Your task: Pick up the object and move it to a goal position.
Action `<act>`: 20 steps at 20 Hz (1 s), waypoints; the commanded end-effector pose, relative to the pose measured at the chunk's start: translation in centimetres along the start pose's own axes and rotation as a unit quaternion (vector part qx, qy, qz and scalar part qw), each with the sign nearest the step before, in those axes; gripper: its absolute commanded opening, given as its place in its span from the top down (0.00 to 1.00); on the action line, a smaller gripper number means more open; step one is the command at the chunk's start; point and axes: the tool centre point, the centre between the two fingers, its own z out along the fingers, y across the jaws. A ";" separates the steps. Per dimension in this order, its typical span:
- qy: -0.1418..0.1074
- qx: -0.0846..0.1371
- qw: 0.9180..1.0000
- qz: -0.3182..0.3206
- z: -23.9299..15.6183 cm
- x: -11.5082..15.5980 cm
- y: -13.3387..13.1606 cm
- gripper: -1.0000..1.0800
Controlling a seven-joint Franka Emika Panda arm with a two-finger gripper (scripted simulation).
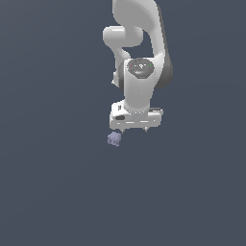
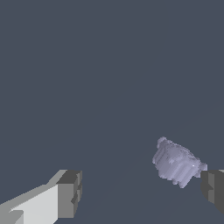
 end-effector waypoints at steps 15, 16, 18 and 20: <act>0.020 -0.009 1.000 0.004 -1.3 0.9 0.3 0.04; 0.019 -0.009 1.000 0.003 -1.3 0.9 0.3 0.04; 0.019 -0.009 1.000 -0.002 -1.2 0.9 0.4 0.04; 0.019 -0.010 1.000 -0.008 -1.1 0.8 0.5 0.04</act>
